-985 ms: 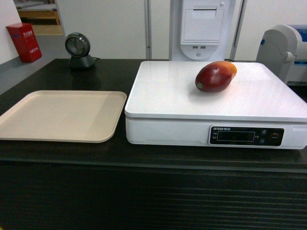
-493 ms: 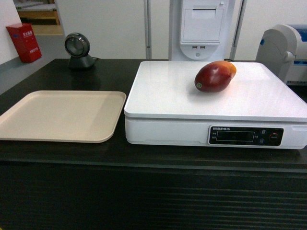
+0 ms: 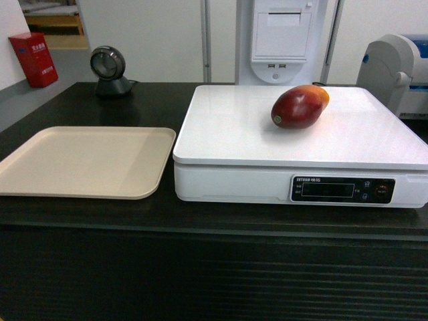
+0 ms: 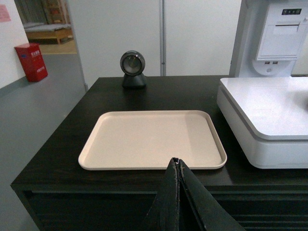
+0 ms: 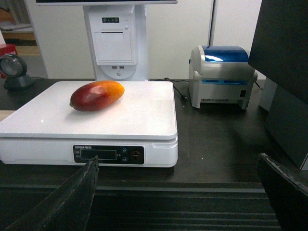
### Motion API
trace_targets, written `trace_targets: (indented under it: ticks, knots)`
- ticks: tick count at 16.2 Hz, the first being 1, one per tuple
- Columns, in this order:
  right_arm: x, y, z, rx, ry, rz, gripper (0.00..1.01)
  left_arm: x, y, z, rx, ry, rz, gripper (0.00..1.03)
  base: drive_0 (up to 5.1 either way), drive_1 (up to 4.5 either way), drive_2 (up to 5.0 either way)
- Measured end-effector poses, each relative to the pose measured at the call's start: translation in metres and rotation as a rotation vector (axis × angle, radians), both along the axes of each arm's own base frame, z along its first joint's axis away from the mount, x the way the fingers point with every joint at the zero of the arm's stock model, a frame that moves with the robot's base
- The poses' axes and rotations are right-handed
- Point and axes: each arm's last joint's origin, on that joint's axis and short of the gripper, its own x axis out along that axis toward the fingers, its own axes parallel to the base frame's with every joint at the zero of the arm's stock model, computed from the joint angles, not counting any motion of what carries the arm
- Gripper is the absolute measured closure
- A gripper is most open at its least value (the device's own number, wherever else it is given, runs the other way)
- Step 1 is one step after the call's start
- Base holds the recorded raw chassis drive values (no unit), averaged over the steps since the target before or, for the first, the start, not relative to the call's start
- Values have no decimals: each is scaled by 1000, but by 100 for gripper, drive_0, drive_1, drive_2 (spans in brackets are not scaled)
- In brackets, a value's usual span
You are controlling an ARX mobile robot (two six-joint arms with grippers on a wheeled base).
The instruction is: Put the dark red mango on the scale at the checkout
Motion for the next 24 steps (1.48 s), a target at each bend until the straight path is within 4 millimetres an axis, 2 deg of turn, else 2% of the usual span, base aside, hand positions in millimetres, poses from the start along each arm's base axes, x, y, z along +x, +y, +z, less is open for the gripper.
trace_targets:
  ticks: [10,12,13,20,24]
  knots:
    - [0,0,0,0,0,0,3,-15,0,1,0,-17,0,101,0,0,0]
    - [0,0,0,0,1,0,3,-24,0,-4,0,26,0,101,0,0,0]
    - [0,0,0,0,0,0,3,-25,0,1,0,-25,0,101,0,0,0]
    - [0,0,0,0,0,0,3,-25,0,-2,0,-3,0,101,0,0,0]
    - [0,0,0,0,0,0,3,-25,0,-2,-2,-3,0,81,0,0,0]
